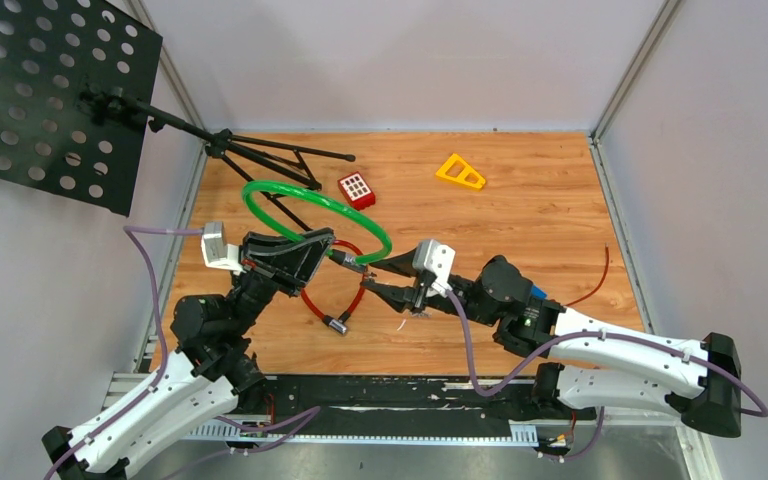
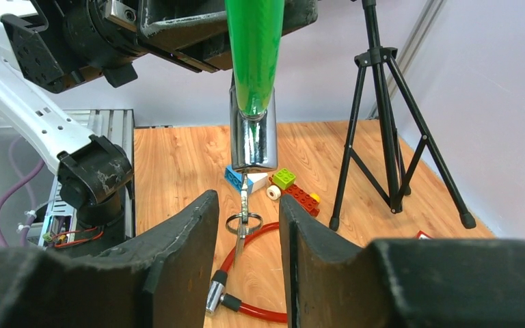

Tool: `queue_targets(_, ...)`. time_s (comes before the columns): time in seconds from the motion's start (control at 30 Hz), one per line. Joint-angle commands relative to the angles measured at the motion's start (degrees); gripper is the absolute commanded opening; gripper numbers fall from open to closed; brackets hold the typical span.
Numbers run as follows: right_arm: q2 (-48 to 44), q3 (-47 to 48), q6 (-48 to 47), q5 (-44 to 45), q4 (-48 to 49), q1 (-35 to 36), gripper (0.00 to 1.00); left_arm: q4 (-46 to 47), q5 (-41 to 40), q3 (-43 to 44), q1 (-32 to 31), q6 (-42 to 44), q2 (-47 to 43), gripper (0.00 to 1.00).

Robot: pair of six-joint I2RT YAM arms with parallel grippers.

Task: Lock with the key
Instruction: Lock the lock.

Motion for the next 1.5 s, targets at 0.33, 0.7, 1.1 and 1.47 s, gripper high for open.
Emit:
queue_targets(0.33,-1.6,1.1,-1.4,1.9,2.1,0.3,0.03,4.8,-0.5,0.2,-0.2,-1.1,-0.1,0.0)
queue_targets(0.7,-2.9,-1.8,-2.8,8.5,-2.0,0.2,0.0,7.2,-4.5,0.2,-0.2,-4.1,0.5,0.0)
queue_targets(1.1,-5.7,-4.9,-2.7,11.4,-2.7,0.2,0.0,6.7,-4.5,1.1,-0.2,-3.2,0.5,0.0)
queue_targets(1.47,-7.9,-6.8,-1.0,17.7,-10.3,0.1,0.0,4.9,-5.7,1.3,-0.2,-2.0,-0.1,0.0)
